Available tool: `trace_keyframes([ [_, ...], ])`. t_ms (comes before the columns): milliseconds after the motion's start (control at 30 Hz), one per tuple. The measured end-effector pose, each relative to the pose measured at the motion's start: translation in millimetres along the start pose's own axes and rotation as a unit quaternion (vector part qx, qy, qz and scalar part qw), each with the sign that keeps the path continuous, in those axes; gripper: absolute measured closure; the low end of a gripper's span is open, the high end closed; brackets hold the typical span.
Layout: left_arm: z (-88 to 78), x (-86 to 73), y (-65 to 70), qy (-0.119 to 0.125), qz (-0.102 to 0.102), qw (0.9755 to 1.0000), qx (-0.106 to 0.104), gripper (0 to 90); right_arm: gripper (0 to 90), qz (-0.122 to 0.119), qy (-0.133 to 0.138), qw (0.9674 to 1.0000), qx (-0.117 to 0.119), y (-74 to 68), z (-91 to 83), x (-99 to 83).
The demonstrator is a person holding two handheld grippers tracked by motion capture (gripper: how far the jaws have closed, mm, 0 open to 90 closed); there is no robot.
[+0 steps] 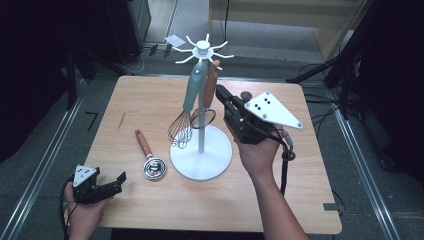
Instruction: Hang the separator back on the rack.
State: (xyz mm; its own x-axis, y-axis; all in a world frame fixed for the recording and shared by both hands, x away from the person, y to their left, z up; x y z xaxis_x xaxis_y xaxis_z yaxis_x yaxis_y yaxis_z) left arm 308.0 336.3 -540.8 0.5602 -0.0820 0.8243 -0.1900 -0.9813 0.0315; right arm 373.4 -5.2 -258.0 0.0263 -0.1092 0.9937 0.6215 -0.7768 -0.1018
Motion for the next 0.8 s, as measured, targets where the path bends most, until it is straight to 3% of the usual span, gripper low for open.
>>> trace_keyframes([
  [367, 0.3, 0.3, 0.4, 0.002, 0.000, 1.0000, 0.000, 3.9, 90.0, -0.002, 0.022, 0.9998, -0.003, 2.8, -0.7, 29.3],
  [567, 0.1, 0.2, 0.3, 0.001, 0.000, 1.0000, -0.001, 3.9, 90.0, 0.002, 0.045, 0.9989, 0.011, -2.5, -3.7, 49.9],
  [800, 0.1, 0.2, 0.5, 0.001, 0.001, 1.0000, -0.002, 4.4, 90.0, 0.000, 0.051, 0.9984, 0.024, -11.7, -5.1, 54.1],
])
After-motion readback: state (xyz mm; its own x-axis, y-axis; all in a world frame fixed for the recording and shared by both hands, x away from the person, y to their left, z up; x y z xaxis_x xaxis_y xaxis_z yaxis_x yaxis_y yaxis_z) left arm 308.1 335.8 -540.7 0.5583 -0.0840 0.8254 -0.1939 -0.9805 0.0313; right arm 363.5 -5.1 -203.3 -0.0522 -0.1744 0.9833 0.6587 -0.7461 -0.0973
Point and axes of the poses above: each handheld gripper's, and its own axes: z roughly forward along the jaws, x roughly out of its top, y roughly to its right, the point moved 10 cm from there along z, roughly forward along the jaws, and after that the axes turned 5 degrees about z, right-handed, at the moved point
